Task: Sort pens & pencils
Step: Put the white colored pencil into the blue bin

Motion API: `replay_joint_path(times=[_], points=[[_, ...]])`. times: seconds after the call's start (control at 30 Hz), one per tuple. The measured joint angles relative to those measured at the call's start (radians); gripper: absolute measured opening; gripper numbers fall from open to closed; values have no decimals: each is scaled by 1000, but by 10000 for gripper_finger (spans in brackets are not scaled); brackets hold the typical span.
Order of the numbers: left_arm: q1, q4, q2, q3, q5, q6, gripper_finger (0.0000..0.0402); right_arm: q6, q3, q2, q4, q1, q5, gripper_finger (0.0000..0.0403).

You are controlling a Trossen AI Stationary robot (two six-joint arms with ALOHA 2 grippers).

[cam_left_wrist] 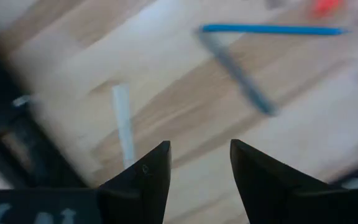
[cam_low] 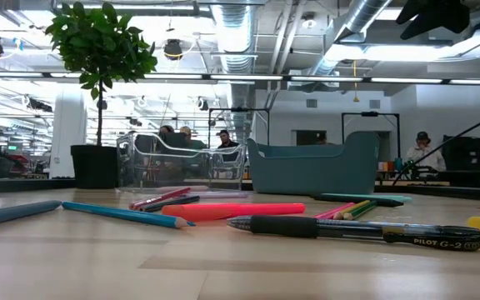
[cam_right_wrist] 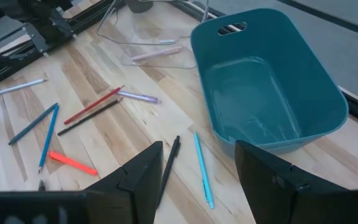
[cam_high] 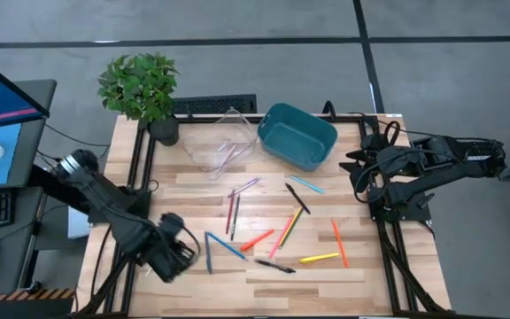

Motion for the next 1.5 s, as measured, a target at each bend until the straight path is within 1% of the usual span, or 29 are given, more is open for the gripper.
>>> replay_joint_path(times=[0.13,0.23,0.33,0.5,0.7,0.77,0.93,1.03,1.1,1.17,1.2,1.37,1.43,1.5], points=[[-16,213,-87,-241,75,-42,158,0,0,0,0,0,-3,221],[-15,342,-100,-377,118,-57,158,0,0,0,0,0,-8,221],[-15,368,-99,-457,125,-82,158,0,0,0,0,0,-19,221],[-15,399,-97,-537,123,-90,158,0,0,0,0,0,-22,221],[-15,561,-95,-612,137,-76,158,0,0,0,0,0,-22,221],[-15,581,-90,-628,138,-76,158,0,0,0,0,0,-22,221],[-14,612,-80,-676,177,-73,153,0,0,0,0,0,-22,221],[-13,617,-79,-679,185,-55,122,0,0,0,0,0,-22,221],[-8,621,-79,-681,204,-46,81,0,0,0,0,0,-22,221],[-8,624,-79,-681,215,-33,32,0,0,0,0,0,-22,221],[-8,624,-79,-681,218,-31,17,0,0,0,0,0,-22,221],[4,623,-79,-670,209,-48,6,0,0,0,0,0,-22,221],[11,613,-94,-648,165,-50,5,0,0,0,0,0,-22,221],[33,614,-113,-620,87,-50,3,0,0,0,0,0,-22,221]])
